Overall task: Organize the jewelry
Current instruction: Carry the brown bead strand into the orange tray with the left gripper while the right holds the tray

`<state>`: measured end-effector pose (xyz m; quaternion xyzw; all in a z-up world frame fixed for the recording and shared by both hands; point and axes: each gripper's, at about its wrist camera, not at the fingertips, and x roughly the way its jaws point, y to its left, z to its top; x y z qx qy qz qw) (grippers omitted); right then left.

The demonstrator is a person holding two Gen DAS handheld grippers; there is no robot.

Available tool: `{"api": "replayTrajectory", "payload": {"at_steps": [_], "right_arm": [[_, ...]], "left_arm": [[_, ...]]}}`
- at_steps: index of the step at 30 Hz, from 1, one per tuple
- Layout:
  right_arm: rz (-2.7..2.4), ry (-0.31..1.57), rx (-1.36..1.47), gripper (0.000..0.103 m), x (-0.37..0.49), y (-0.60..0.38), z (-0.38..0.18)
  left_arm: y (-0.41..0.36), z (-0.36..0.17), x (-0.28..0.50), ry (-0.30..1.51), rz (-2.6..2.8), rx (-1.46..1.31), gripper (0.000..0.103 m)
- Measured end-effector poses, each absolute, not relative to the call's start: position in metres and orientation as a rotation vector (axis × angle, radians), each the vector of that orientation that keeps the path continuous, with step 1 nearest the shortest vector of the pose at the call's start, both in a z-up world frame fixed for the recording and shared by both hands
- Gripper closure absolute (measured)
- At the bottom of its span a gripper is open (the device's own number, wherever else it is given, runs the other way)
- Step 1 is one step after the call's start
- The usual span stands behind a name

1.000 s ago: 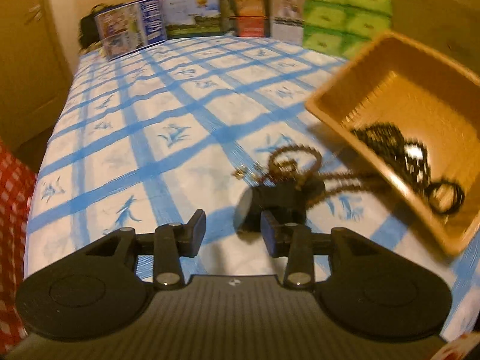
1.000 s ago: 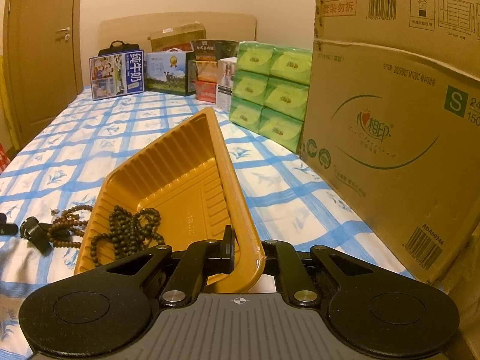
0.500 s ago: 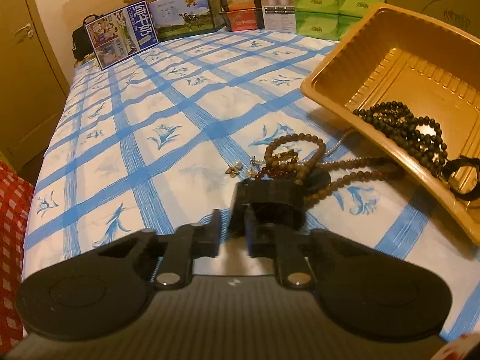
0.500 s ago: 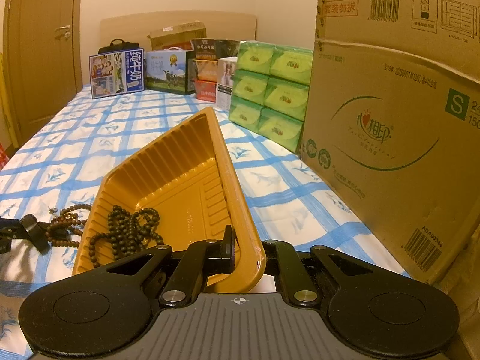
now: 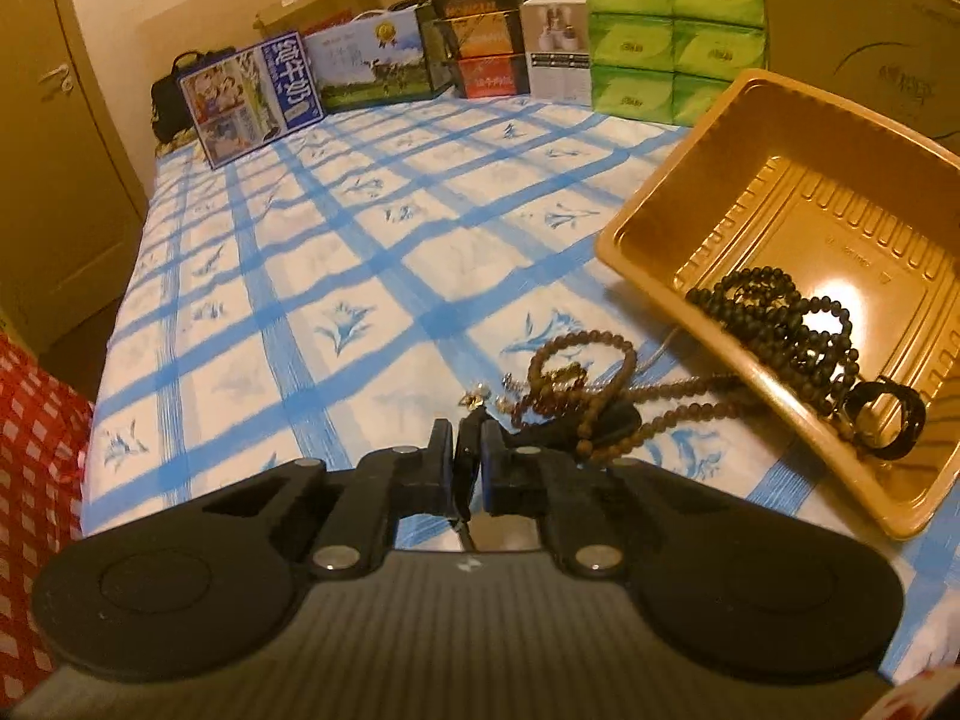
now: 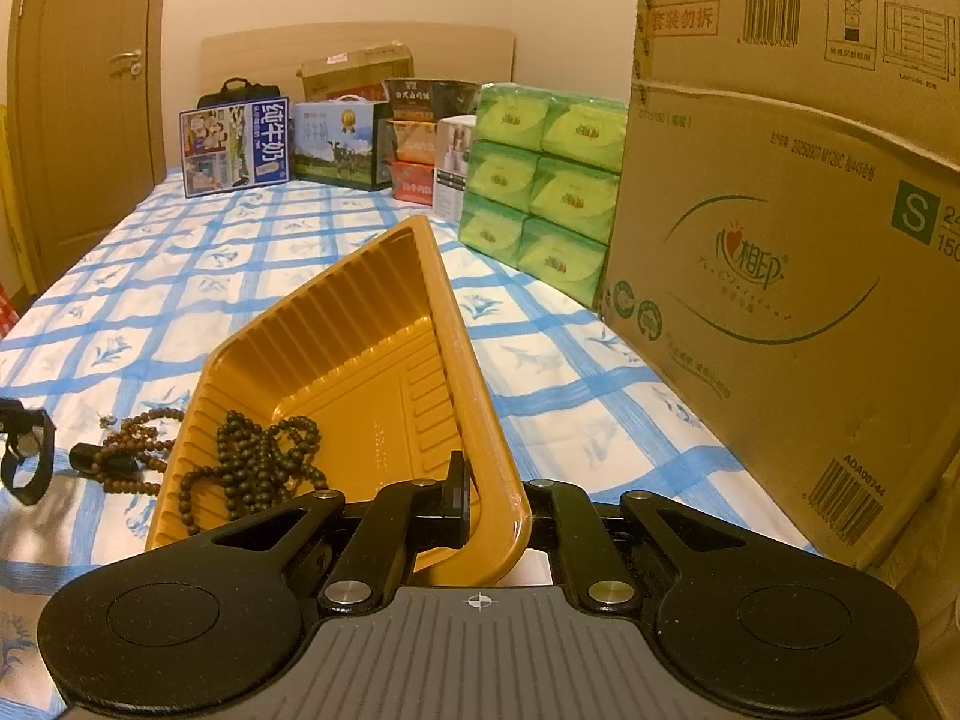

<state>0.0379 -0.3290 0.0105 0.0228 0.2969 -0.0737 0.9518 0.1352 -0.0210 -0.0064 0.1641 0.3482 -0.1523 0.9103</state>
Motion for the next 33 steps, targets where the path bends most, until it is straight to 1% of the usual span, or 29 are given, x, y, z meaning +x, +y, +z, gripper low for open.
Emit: {"api": "replayTrajectory", "payload": {"at_steps": [12, 24, 33], "right_arm": [[-0.146, 0.601, 0.043, 0.096, 0.038, -0.327, 0.012], [-0.146, 0.6, 0.042, 0.096, 0.038, -0.327, 0.012], [-0.145, 0.6, 0.041, 0.096, 0.039, -0.327, 0.012]], "left_arm": [[-0.046, 0.007, 0.129, 0.721, -0.379, 0.328, 0.095], [-0.107, 0.025, 0.132, 0.693, -0.499, 0.308, 0.095], [-0.146, 0.024, 0.133, 0.696, -0.577, 0.317, 0.095]]}}
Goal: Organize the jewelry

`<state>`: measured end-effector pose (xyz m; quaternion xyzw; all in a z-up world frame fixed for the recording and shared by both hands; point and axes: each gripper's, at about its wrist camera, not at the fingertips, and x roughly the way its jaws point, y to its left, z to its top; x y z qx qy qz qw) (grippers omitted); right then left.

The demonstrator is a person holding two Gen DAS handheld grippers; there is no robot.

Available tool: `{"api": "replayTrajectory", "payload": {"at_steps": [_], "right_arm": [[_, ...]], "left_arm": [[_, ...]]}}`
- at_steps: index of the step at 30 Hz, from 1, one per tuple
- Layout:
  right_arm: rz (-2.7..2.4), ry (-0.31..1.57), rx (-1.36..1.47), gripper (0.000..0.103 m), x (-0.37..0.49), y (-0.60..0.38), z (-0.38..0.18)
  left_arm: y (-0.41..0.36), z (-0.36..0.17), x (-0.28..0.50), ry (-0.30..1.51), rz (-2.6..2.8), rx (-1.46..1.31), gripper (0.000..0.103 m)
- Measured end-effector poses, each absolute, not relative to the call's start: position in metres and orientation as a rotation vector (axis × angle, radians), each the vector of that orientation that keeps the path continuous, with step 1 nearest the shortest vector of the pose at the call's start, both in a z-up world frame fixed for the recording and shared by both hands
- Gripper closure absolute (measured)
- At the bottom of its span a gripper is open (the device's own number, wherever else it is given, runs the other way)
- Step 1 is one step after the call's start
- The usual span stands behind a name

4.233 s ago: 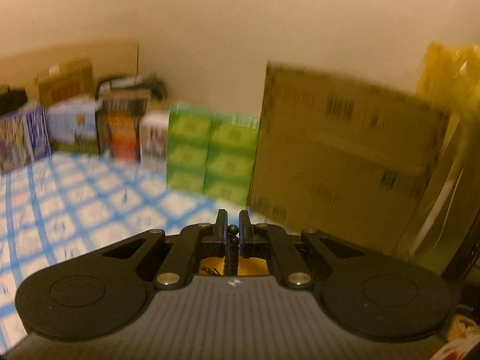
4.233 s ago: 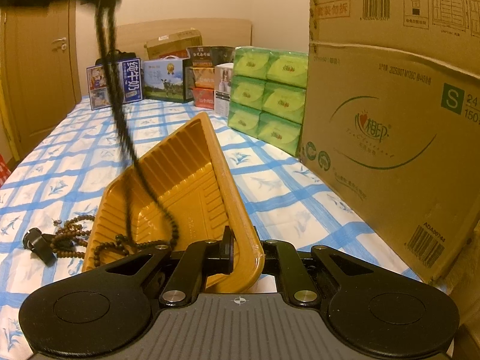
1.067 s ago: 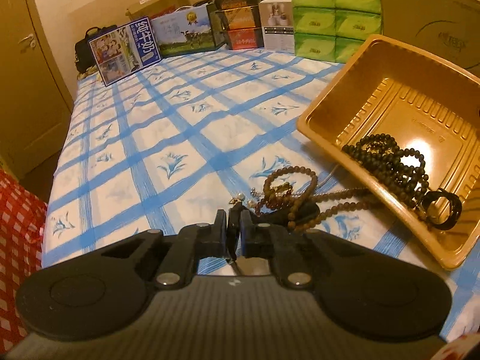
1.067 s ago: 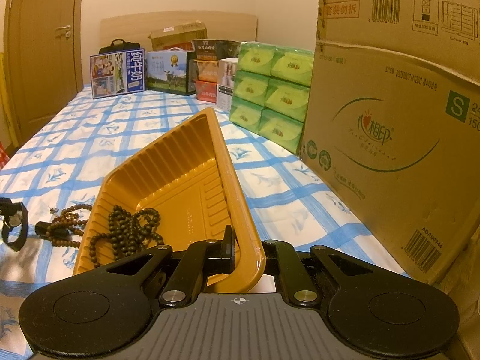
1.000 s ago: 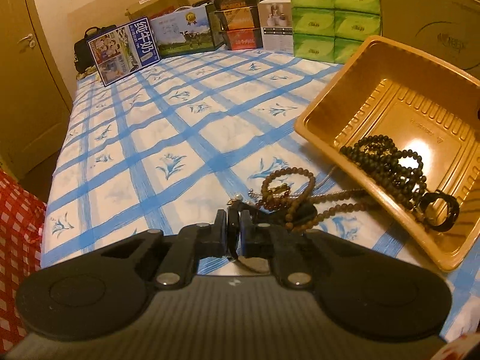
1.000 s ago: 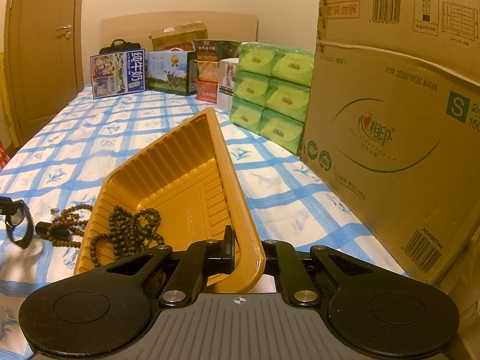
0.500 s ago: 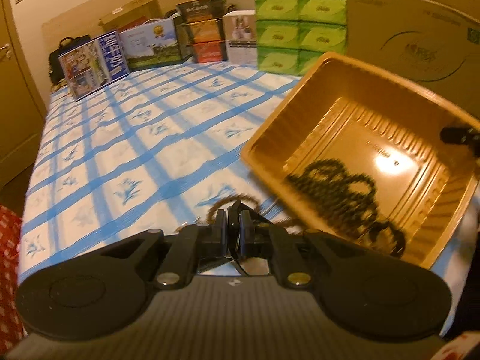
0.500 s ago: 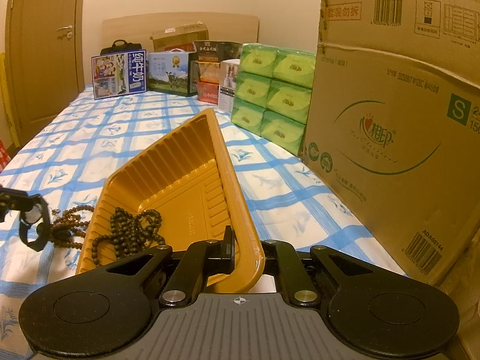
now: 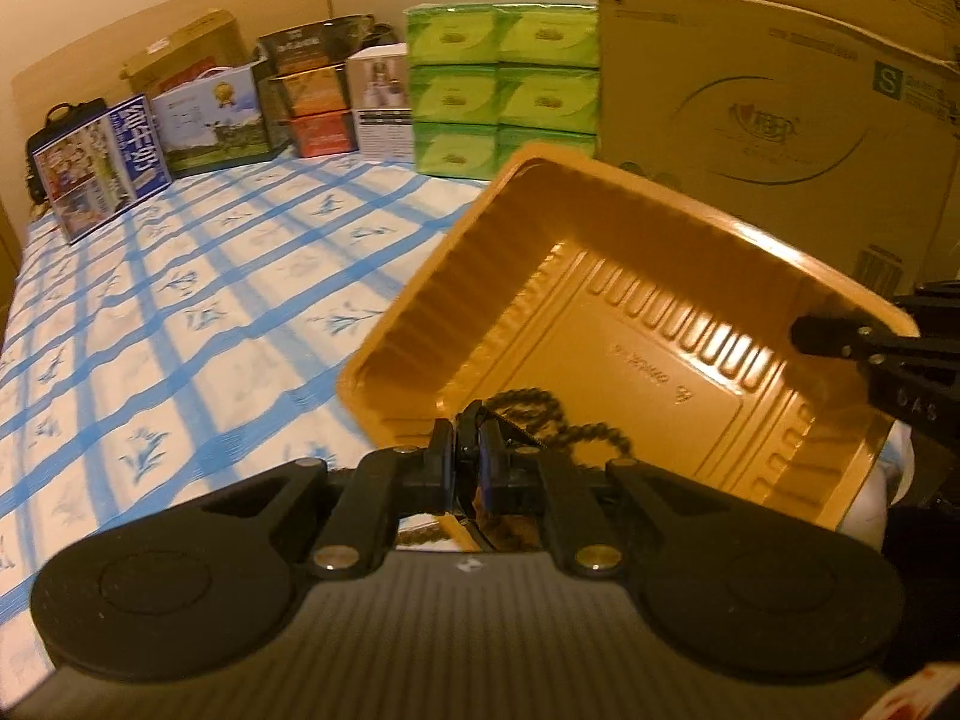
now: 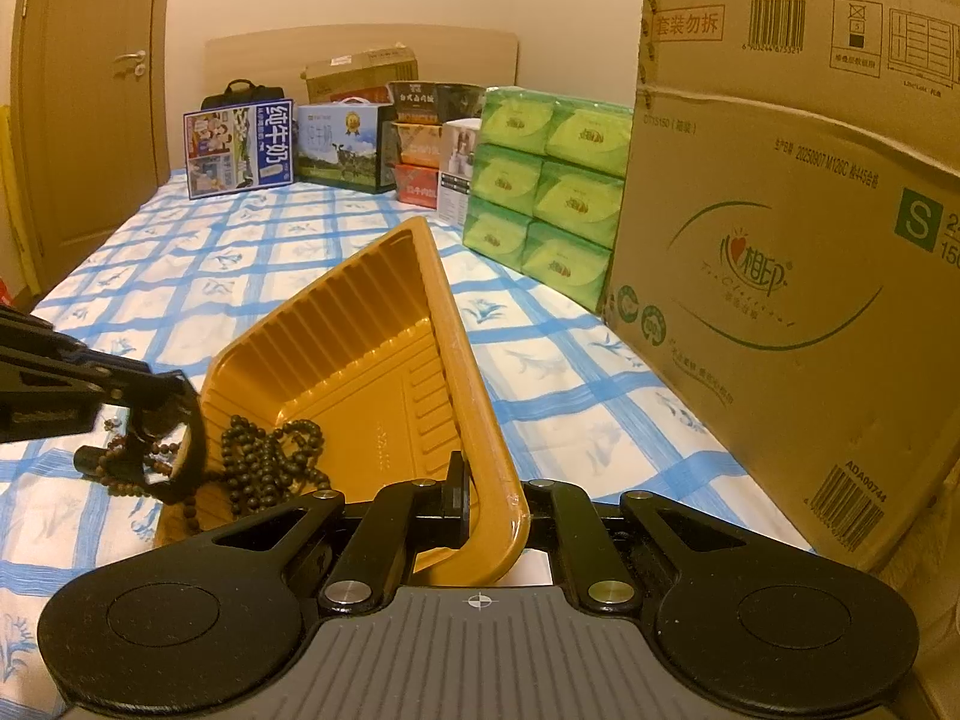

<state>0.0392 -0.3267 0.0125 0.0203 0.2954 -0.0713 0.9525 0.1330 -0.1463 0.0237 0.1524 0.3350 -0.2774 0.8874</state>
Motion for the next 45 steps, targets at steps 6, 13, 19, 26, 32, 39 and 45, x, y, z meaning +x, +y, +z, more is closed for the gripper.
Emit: {"api": "replayTrajectory", "payload": {"at_steps": [6, 13, 19, 26, 32, 39, 45], "right_arm": [[-0.145, 0.6, 0.041, 0.096, 0.039, -0.327, 0.013], [-0.145, 0.6, 0.041, 0.096, 0.039, -0.326, 0.013], [-0.144, 0.605, 0.045, 0.096, 0.039, -0.328, 0.01], [-0.146, 0.605, 0.044, 0.096, 0.038, -0.328, 0.01], [-0.147, 0.605, 0.044, 0.096, 0.038, -0.328, 0.01], [-0.147, 0.605, 0.043, 0.096, 0.038, -0.327, 0.01], [-0.149, 0.609, 0.038, 0.096, 0.037, -0.327, 0.01]], "left_arm": [[-0.16, 0.019, 0.133, 0.706, -0.61, 0.314, 0.095], [-0.171, 0.007, 0.131, 0.713, -0.638, 0.316, 0.095], [-0.157, 0.01, 0.129, 0.686, -0.61, 0.304, 0.087], [-0.089, 0.008, 0.137, 0.699, -0.451, 0.275, 0.087], [-0.037, -0.011, 0.142, 0.749, -0.329, 0.262, 0.086], [-0.027, -0.033, 0.137, 0.768, -0.326, 0.283, 0.086], [-0.046, -0.045, 0.138, 0.766, -0.378, 0.288, 0.085]]}}
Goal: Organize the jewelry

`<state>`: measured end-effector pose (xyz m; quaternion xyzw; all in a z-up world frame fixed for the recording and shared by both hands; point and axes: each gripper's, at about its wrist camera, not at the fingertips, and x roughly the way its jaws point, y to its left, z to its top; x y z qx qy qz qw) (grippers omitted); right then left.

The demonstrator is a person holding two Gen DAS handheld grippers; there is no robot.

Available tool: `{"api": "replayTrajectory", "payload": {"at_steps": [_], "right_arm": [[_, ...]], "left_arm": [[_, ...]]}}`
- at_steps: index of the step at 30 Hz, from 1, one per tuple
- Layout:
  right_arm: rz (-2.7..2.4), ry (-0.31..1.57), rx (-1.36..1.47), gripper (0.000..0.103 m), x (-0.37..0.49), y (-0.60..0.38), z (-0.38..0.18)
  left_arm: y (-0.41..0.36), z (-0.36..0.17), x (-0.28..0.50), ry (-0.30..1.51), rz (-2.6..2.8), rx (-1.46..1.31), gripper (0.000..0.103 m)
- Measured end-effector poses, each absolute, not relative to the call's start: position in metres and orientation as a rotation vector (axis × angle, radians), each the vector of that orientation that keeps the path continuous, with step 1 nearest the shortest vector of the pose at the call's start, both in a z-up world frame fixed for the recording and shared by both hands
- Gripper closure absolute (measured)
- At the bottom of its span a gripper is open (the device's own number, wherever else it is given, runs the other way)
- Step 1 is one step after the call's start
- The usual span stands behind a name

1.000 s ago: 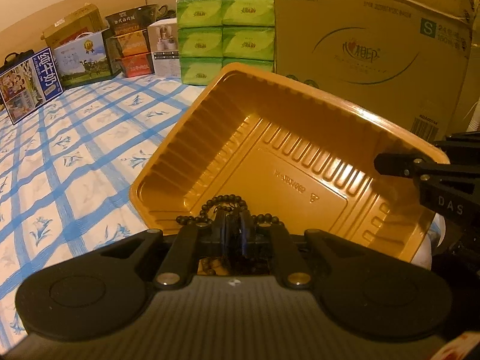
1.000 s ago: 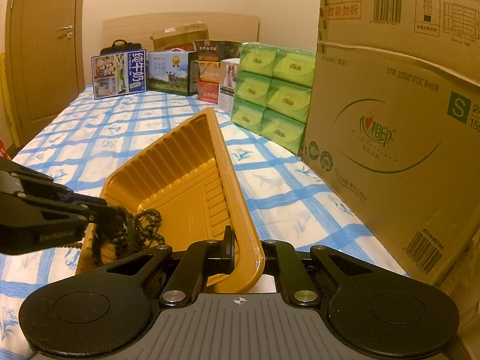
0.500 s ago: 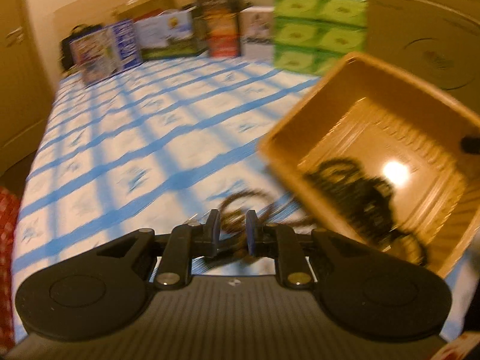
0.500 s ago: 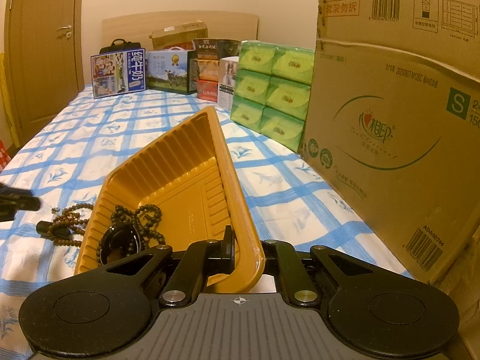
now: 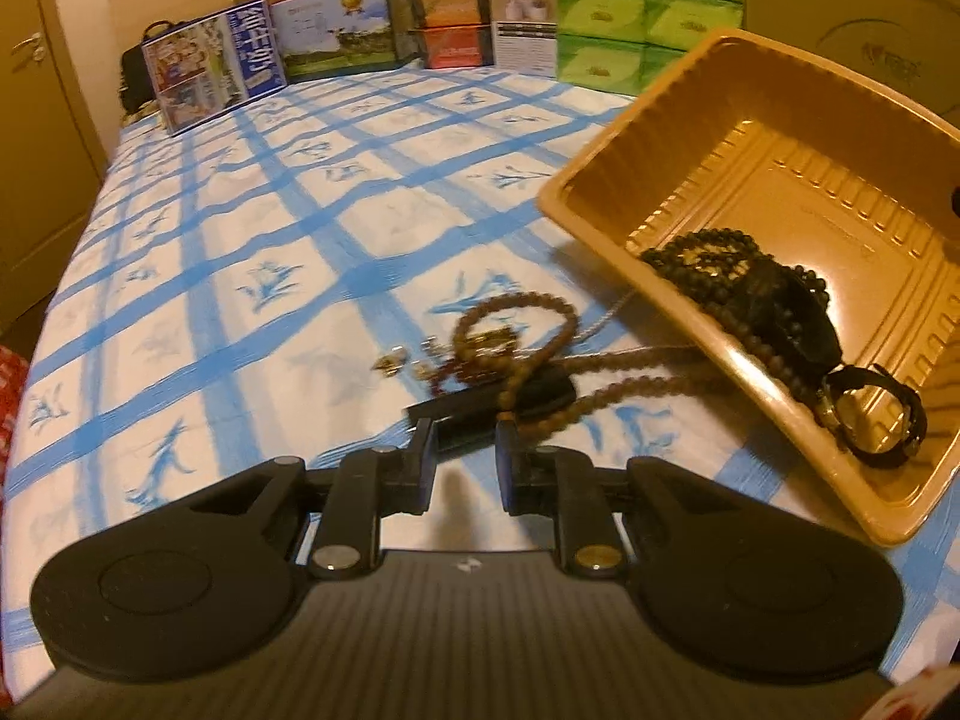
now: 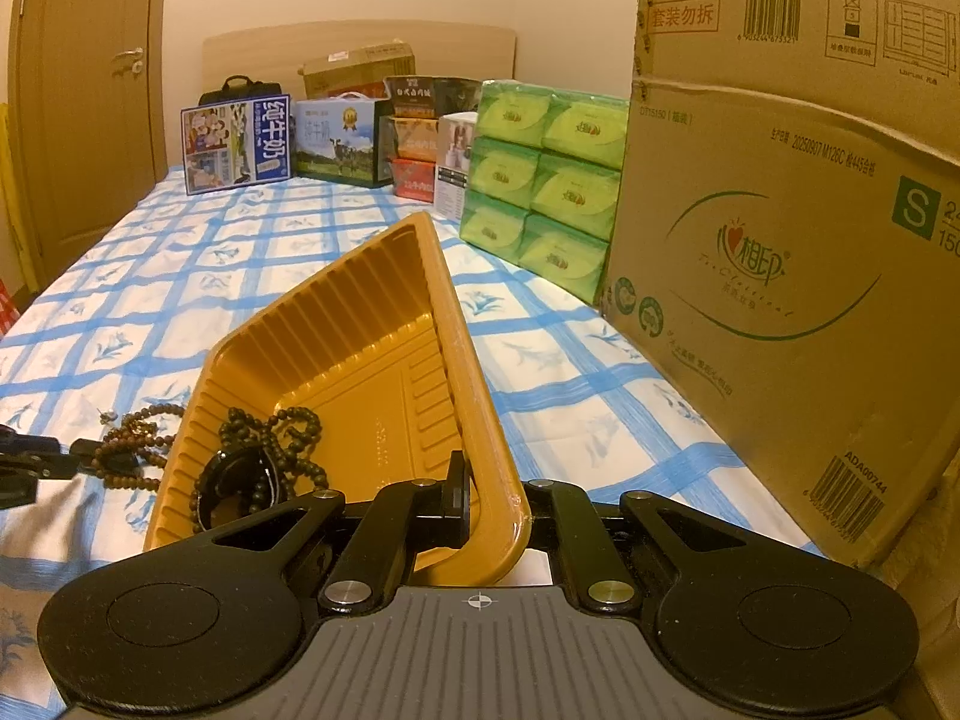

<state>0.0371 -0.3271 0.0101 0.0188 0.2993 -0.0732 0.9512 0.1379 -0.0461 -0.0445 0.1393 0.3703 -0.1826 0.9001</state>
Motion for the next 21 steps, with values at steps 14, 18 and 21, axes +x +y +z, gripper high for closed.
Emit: {"api": "replayTrajectory", "payload": {"at_steps": [14, 18, 21], "right_arm": [[-0.153, 0.616, 0.041, 0.096, 0.039, -0.327, 0.007], [-0.154, 0.617, 0.04, 0.096, 0.04, -0.328, 0.007], [-0.154, 0.617, 0.039, 0.096, 0.04, -0.327, 0.006]], "left_arm": [[-0.072, -0.053, 0.154, 0.744, -0.437, 0.381, 0.085], [-0.073, -0.053, 0.155, 0.746, -0.441, 0.398, 0.094], [-0.068, -0.05, 0.155, 0.755, -0.426, 0.387, 0.097]]}}
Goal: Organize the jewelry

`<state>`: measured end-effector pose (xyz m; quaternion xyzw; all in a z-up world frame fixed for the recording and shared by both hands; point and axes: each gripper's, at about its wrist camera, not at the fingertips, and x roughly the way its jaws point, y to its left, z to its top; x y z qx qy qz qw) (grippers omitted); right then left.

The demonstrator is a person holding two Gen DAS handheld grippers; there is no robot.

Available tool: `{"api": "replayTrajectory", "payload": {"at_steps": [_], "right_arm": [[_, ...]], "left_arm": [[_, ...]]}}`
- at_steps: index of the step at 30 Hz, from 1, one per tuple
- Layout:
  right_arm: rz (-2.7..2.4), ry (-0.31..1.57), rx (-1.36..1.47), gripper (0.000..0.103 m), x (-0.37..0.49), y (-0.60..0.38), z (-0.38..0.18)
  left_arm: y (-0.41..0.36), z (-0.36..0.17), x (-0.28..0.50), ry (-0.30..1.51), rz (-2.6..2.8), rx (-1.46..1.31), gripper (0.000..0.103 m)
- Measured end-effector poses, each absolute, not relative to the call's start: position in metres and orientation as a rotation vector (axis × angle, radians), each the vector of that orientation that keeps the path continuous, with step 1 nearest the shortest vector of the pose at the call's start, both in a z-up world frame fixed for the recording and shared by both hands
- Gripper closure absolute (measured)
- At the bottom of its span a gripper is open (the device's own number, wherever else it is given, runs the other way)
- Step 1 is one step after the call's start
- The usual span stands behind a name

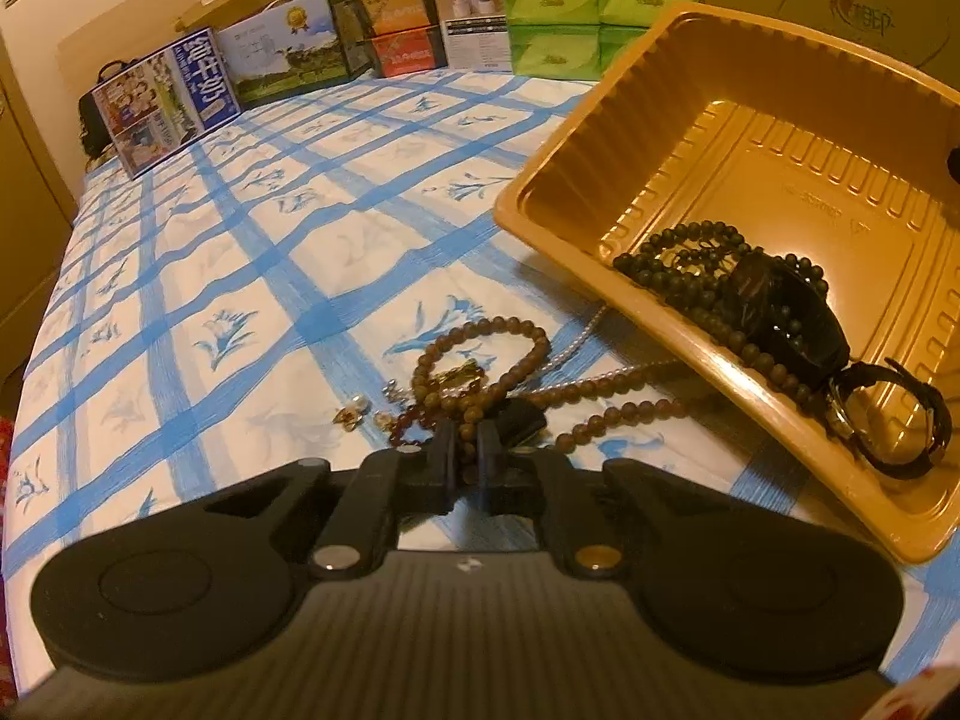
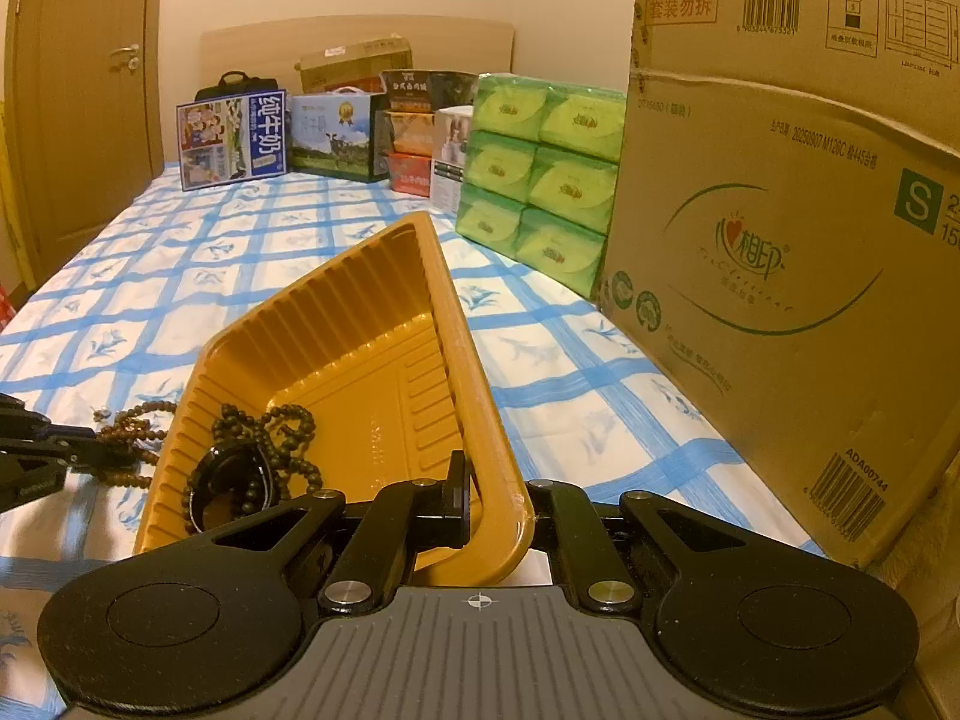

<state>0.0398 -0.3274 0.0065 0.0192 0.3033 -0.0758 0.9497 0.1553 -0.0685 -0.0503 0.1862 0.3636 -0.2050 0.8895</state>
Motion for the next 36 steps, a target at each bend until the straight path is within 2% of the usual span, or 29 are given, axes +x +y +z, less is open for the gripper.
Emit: {"api": "replayTrajectory", "payload": {"at_steps": [10, 17, 36], "right_arm": [[-0.153, 0.616, 0.037, 0.096, 0.04, -0.327, 0.007], [-0.154, 0.616, 0.036, 0.096, 0.04, -0.327, 0.007], [-0.154, 0.605, 0.028, 0.096, 0.043, -0.324, 0.013]], "left_arm": [[-0.035, -0.028, 0.14, 0.717, -0.357, 0.362, 0.097], [-0.024, 0.009, 0.139, 0.649, -0.342, 0.366, 0.097], [-0.066, 0.131, 0.144, 0.42, -0.474, 0.333, 0.097]]}}
